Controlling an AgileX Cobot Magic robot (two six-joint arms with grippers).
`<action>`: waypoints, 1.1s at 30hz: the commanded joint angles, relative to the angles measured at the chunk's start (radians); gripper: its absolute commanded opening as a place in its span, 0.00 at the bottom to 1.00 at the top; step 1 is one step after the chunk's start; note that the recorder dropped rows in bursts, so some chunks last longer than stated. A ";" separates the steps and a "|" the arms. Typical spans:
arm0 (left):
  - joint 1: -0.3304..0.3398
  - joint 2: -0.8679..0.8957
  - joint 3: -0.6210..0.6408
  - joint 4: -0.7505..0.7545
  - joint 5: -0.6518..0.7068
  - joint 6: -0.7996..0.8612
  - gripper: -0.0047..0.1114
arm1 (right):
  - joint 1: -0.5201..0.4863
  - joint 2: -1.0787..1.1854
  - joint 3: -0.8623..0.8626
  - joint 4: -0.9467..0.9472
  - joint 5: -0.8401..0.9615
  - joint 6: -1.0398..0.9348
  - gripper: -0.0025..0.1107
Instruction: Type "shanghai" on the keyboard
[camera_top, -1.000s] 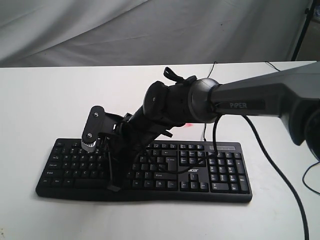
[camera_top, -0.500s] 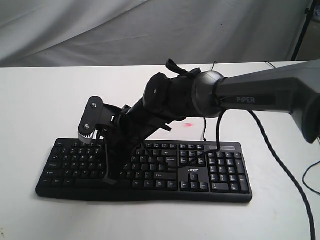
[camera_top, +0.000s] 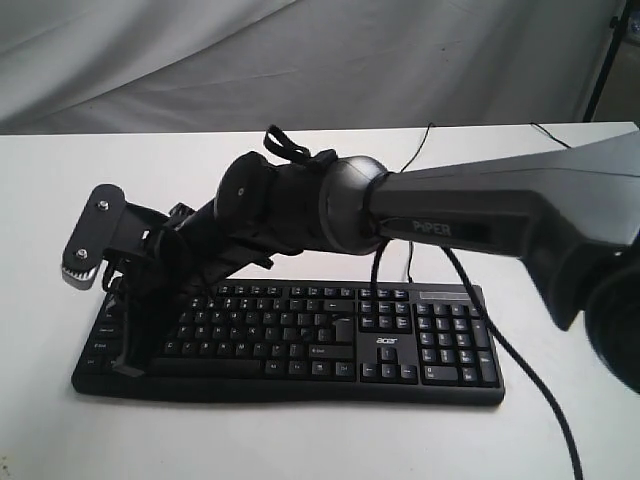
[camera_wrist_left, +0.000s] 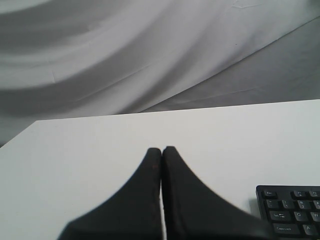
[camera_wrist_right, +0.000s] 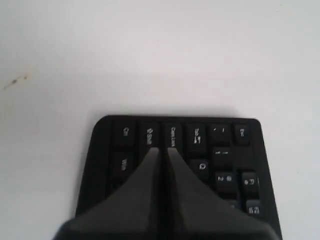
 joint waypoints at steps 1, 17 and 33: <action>-0.004 0.003 0.005 -0.001 -0.005 -0.003 0.05 | 0.013 0.070 -0.098 0.006 0.031 0.030 0.02; -0.004 0.003 0.005 -0.001 -0.005 -0.003 0.05 | 0.013 0.133 -0.141 -0.114 -0.012 0.124 0.02; -0.004 0.003 0.005 -0.001 -0.005 -0.003 0.05 | 0.013 0.144 -0.141 -0.114 -0.040 0.114 0.02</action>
